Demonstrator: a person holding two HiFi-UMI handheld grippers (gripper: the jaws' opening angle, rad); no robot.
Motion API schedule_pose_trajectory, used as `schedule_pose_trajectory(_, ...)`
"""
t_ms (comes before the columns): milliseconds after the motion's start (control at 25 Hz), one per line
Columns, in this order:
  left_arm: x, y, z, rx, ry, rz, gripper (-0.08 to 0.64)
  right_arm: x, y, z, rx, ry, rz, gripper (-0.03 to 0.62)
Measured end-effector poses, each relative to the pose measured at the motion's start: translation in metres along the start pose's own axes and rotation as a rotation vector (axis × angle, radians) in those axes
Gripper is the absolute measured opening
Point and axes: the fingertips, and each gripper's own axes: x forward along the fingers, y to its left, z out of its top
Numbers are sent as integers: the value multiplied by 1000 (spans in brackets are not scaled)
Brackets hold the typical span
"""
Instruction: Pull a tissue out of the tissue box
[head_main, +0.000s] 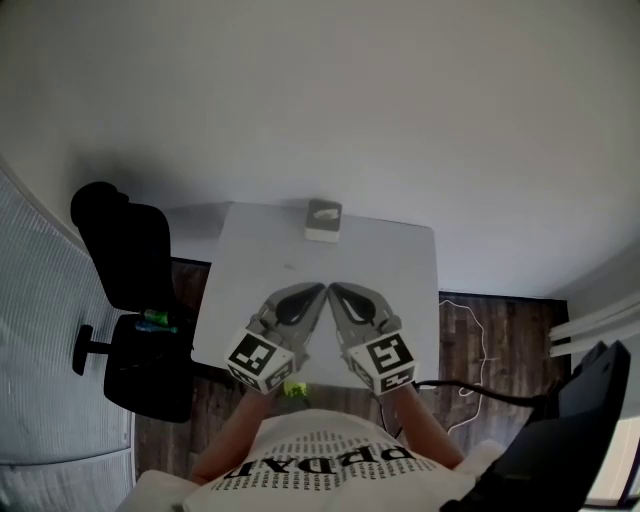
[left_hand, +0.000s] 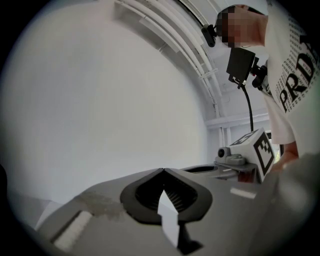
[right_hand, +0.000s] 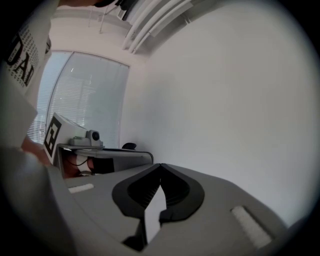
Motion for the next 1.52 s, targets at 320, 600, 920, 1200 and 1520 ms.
schedule_pose_trajectory(320,12,36,-3,-23,15,-46,-8,35,-12,-2,14,26,-43,8)
schedule_pose_trajectory(600,24,46,-12,-33,19,-102,-8,47,-25,-11,19,39,-89,8)
schedule_pose_trajectory(920,51,49,-14,8,27,-82,-8,51,-54,-13,9,37,-83,8)
schedule_pose_trajectory(1200,74,57,-6,43,3,-12,-8,63,-78,1,-22,14,-30,8)
schedule_pose_trajectory(1520,106,90,-23,32,25,26,-8,98,-112,-12,-13,9,-16,9)
